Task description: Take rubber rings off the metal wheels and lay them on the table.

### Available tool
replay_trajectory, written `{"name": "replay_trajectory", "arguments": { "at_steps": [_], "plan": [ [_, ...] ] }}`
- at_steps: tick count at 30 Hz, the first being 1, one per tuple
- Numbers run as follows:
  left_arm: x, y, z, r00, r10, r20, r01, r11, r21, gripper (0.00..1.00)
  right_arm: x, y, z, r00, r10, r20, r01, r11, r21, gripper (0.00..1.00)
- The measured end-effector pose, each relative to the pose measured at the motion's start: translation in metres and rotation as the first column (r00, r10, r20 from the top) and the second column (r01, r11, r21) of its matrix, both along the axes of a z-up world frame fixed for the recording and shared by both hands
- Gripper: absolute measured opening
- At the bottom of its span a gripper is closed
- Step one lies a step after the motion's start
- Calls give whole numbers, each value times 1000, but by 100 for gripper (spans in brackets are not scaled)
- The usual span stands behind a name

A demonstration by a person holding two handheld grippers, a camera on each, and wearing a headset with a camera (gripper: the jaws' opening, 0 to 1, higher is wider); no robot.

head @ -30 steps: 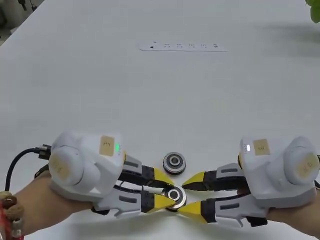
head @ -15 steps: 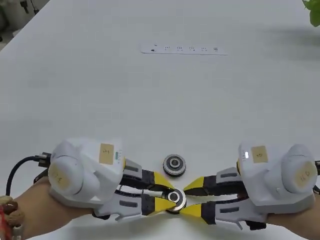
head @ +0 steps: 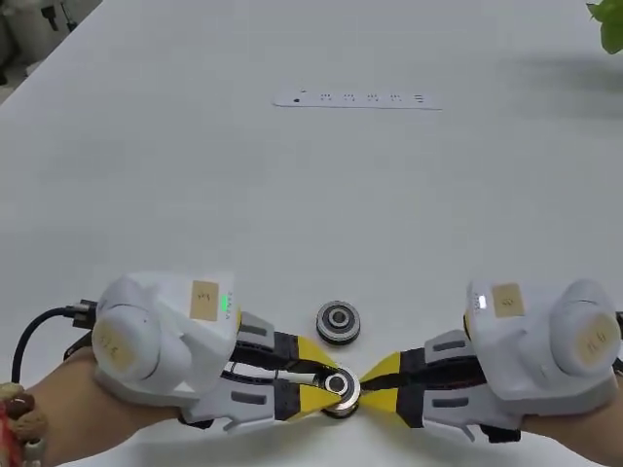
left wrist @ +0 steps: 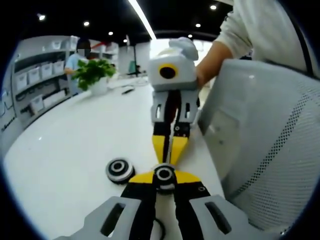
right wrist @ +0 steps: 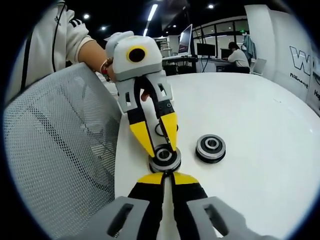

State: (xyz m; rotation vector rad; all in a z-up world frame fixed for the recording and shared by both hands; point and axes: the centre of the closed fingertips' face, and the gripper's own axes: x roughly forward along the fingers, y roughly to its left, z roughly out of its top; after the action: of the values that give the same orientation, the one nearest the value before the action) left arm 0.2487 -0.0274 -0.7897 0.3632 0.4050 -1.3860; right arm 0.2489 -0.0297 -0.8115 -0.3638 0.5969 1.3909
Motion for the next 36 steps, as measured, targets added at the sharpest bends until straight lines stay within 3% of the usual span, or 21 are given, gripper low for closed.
{"name": "replay_trajectory", "arguments": {
  "at_steps": [7,11,16,22,32,34,36],
  "plan": [
    [0,0,-1,1000,2,1,-2,1000,1,14,2,0,-1,995,-45,-89,45,999,0,1],
    [-1,-1,0,1000,2,4,-2,1000,3,14,2,0,-1,992,-57,-116,57,998,-6,0],
    [-1,0,-1,1000,0,8,0,1000,2,14,3,-1,-3,972,-122,-200,124,992,-5,0],
    [-3,0,-2,1000,-3,8,3,1000,0,14,2,-3,-2,956,-154,-251,159,987,2,0],
    [-3,0,-2,1000,-10,15,10,1000,5,14,6,-7,4,904,-222,-364,245,969,18,0],
    [-3,-1,-2,1000,-10,15,10,1000,6,14,5,-7,5,889,-235,-394,264,964,21,0],
    [-3,-1,-2,1000,-10,16,10,1000,6,14,6,-6,7,859,-254,-445,299,954,33,0]
  ]
}}
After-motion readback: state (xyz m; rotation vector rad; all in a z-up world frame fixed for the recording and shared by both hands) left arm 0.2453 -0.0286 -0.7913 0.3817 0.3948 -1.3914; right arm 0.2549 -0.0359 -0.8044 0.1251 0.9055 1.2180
